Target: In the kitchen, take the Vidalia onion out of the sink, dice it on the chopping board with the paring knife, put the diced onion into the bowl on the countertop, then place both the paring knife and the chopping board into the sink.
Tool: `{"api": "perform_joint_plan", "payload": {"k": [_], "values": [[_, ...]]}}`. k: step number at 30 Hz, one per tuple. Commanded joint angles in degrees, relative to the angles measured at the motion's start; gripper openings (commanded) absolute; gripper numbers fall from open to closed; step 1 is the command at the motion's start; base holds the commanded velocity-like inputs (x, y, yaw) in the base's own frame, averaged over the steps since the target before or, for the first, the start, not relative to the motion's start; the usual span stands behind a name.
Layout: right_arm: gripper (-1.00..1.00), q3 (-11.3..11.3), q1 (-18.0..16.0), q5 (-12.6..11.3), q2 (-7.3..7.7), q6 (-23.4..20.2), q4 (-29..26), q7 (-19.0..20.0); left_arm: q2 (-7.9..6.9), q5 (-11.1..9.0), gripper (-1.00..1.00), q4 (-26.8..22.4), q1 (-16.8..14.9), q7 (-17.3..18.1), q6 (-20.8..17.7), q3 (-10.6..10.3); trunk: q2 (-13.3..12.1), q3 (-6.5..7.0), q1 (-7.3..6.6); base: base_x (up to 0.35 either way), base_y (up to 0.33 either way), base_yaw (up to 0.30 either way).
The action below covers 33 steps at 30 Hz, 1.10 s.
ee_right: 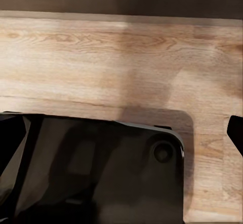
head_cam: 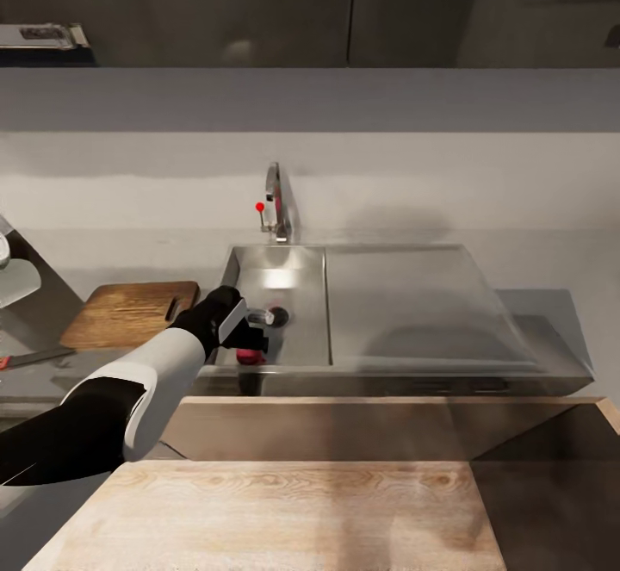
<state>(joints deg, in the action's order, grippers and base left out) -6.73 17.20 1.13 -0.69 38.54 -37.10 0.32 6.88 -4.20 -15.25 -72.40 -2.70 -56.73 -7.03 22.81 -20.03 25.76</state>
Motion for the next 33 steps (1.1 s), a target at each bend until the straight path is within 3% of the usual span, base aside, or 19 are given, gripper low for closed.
{"api": "perform_joint_plan", "payload": {"k": [1, 33], "values": [[1.00, 0.05, 0.03, 0.10, -0.01, 0.05, -0.08, 0.03, -0.05, -0.46, 1.00, -0.05, -0.03, -0.28, -0.22, -0.35, 0.11, -0.16, 0.03, -0.038, 0.023, 0.000], [1.00, 0.05, 0.01, 0.10, -0.01, 0.06, -0.08, 0.05, -0.02, -0.46, 1.00, -0.04, -0.02, -0.28, -0.22, -0.36, 0.11, -2.27, 0.03, 0.020, 0.001, 0.000]]}}
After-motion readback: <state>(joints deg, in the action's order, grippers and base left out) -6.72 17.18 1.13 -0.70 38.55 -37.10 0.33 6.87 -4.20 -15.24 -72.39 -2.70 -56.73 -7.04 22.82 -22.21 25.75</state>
